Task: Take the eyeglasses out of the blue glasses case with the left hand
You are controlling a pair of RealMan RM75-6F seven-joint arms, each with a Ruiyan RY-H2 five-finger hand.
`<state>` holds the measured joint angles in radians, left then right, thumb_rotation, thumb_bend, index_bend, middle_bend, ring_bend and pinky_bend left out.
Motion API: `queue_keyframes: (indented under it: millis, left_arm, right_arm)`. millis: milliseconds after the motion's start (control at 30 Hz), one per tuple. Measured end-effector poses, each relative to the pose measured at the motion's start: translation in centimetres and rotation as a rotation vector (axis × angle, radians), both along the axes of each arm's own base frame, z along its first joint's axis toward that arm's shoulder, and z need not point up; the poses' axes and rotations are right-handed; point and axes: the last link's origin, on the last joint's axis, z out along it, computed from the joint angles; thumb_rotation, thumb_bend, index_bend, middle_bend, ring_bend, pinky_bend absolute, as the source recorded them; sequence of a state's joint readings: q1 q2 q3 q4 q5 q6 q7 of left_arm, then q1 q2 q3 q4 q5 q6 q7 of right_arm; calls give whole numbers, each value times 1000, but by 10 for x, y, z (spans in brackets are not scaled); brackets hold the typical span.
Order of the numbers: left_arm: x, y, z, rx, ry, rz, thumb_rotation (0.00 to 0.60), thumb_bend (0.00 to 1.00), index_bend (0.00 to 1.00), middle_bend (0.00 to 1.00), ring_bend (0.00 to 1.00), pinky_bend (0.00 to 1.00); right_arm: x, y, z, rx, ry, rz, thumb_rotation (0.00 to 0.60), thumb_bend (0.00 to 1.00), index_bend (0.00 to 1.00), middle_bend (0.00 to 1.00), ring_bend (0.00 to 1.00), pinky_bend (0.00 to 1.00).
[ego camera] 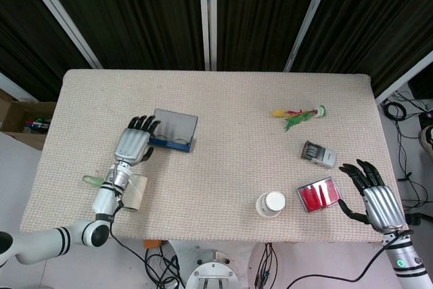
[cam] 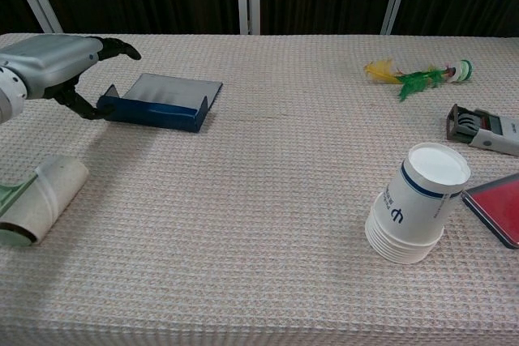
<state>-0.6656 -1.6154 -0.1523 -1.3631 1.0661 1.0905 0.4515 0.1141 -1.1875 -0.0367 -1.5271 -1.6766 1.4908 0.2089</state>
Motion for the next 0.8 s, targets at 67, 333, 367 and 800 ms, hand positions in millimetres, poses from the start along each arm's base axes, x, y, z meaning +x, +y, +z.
queue_keyframes:
  millis: [67, 333, 367, 800]
  left_arm:
    - [-2, 4, -4, -1, 8, 13, 600, 314, 107, 54, 69, 108]
    - [-3, 34, -16, 9, 69, 47, 600, 270, 101, 52, 69, 108]
    - [-2, 39, -17, 14, 73, 50, 600, 267, 101, 52, 69, 108]
    - [36, 90, -23, 22, -22, 81, 600, 441, 162, 52, 69, 109]
  right_arm:
    - [0, 0, 0, -3, 0, -1, 600, 270, 181, 175, 0, 80]
    - [-2, 3, 3, -15, 6, -24, 600, 270, 180, 175, 0, 80]
    - [-2, 4, 3, -15, 7, -26, 600, 270, 181, 175, 0, 80]
    - [-1, 3, 3, -20, 11, -48, 600, 271, 180, 175, 0, 80]
